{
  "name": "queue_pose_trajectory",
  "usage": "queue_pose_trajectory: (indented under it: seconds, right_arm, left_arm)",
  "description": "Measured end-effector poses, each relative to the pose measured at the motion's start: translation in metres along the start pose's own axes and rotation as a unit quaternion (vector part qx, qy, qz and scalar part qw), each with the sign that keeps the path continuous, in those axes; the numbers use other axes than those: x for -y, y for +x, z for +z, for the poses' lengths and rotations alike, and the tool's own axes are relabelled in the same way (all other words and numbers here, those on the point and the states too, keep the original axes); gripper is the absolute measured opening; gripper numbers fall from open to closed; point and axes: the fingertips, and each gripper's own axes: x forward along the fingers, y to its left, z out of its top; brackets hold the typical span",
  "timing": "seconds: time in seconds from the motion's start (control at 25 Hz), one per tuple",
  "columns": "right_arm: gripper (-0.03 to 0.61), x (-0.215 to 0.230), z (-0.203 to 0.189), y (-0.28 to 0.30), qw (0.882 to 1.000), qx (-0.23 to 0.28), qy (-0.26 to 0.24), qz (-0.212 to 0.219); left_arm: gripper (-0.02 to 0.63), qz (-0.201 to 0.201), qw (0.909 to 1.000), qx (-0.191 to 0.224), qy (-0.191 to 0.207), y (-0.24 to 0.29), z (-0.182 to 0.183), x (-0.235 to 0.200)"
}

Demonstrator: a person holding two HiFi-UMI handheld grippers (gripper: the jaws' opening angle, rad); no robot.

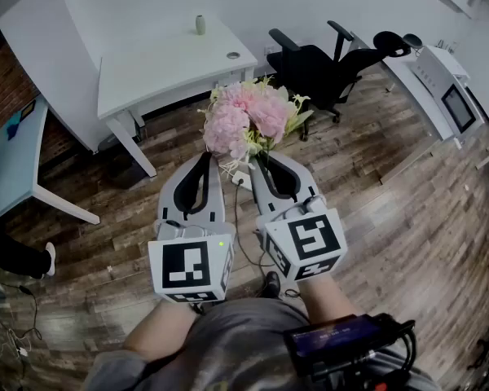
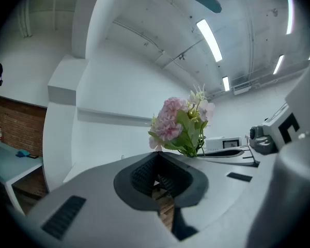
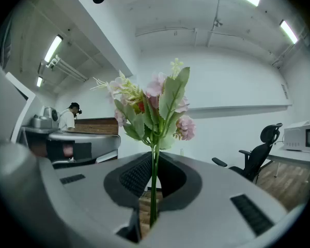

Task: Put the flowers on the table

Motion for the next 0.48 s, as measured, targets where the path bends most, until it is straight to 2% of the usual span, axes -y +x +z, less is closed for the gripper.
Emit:
queue_pose_trajectory:
  seconds: [0.48]
  right_arm:
    - [0.028, 0.061, -0.011, -0.026, 1.0, -0.007, 0.013, 0.022]
  left_arm:
    - [0.008, 0.007, 0.9999, -0.008, 0.0, 0.031, -0.011, 0.066]
